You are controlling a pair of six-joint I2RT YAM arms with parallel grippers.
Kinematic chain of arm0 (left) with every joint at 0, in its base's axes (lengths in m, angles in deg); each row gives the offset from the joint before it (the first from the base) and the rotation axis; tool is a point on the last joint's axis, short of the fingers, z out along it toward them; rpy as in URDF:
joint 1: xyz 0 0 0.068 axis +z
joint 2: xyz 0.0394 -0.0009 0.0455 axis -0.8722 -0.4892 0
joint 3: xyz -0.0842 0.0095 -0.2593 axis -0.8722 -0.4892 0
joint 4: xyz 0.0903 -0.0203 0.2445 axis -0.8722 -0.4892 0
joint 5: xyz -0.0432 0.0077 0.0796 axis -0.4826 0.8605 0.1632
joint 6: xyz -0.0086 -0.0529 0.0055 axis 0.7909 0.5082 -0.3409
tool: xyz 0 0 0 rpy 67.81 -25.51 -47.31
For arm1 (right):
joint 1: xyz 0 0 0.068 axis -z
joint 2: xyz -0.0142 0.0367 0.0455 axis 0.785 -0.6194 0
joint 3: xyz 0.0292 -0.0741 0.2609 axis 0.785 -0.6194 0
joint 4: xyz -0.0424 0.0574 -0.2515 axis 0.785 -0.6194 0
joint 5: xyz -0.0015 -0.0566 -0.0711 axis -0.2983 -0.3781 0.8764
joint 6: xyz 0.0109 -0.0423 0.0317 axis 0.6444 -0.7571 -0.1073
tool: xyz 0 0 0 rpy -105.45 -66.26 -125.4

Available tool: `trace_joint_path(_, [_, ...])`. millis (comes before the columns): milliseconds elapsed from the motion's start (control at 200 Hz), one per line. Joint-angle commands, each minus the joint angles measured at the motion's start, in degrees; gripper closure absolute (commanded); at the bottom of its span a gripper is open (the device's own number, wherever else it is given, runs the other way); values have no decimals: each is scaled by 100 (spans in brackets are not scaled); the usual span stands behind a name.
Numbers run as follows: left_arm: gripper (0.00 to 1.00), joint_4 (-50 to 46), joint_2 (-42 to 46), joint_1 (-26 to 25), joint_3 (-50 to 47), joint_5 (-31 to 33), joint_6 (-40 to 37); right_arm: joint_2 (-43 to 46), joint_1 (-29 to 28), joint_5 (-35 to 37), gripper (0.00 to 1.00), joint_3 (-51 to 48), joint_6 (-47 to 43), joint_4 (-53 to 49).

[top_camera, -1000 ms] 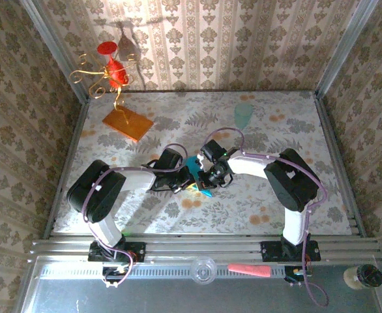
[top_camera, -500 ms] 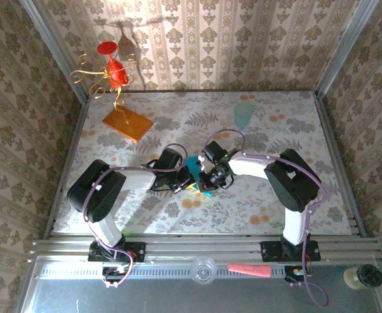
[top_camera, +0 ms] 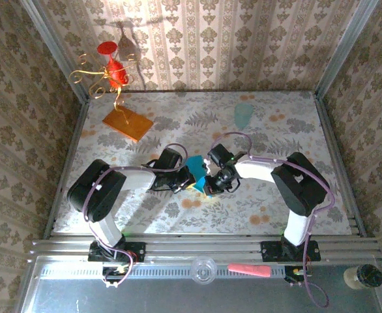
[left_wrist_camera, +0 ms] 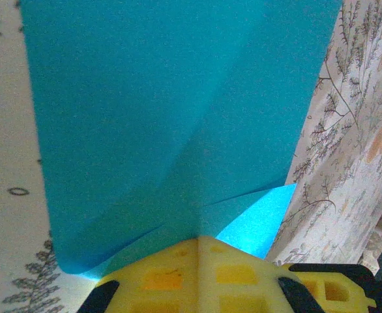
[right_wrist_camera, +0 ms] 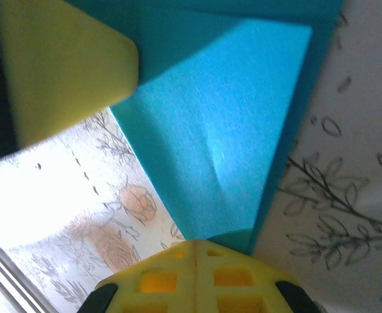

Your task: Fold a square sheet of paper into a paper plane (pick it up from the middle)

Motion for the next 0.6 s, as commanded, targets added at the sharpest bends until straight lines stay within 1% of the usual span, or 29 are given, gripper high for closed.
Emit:
trace_joint_path(0, [96, -827, -309, 71, -127, 415, -196, 208, 77, 131, 95, -335, -103, -748])
trace_joint_path(165, [96, -878, -286, 73, -58, 396, -244, 578, 177, 163, 95, -450, -45, -749])
trace_joint_path(325, [96, -897, -262, 68, 16, 385, -292, 862, 178, 0, 92, -350, 129, -435])
trace_joint_path(455, [96, -904, -247, 65, 56, 372, -301, 841, 156, -131, 91, -274, 354, -71])
trace_joint_path(595, [96, -895, -251, 56, 105, 333, -336, 550, 121, -221, 91, -94, 484, 139])
